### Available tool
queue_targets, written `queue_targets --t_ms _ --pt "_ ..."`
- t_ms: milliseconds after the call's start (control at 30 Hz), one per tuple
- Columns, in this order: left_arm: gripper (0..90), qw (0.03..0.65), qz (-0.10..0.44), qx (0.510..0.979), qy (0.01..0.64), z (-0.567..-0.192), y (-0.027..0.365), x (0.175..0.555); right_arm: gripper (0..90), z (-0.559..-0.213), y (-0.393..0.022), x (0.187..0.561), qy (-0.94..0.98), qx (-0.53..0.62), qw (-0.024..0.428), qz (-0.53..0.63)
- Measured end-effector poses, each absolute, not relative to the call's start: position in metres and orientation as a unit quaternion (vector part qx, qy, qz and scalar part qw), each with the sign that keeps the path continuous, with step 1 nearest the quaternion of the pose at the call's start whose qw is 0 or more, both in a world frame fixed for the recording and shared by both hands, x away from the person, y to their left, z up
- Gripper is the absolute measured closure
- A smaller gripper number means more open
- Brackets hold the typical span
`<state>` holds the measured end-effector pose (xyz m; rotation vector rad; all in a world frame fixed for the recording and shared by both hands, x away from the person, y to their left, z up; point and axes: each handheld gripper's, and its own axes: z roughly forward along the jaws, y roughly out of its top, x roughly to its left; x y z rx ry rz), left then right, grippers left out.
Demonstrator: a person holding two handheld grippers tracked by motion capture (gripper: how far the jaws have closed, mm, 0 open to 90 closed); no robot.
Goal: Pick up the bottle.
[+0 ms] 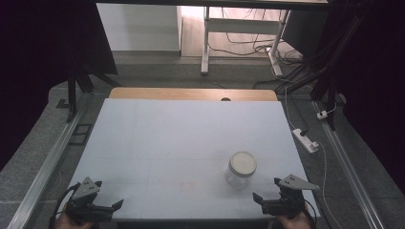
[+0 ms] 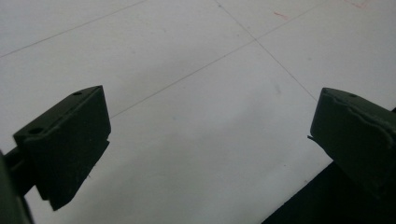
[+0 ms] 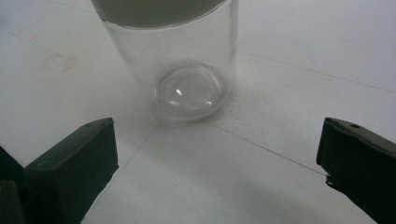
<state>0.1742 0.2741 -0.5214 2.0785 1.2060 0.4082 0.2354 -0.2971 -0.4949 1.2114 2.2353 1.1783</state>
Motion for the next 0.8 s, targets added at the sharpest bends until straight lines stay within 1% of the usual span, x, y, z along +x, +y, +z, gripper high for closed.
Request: queue_targets --t_ms 800 --pt "0.0 0.36 0.14 0.792 0.473 -0.5216 0.2787 0.1752 0.0 -0.4949 -0.2954 0.2354 0.796 0.411 0.162 0.414"
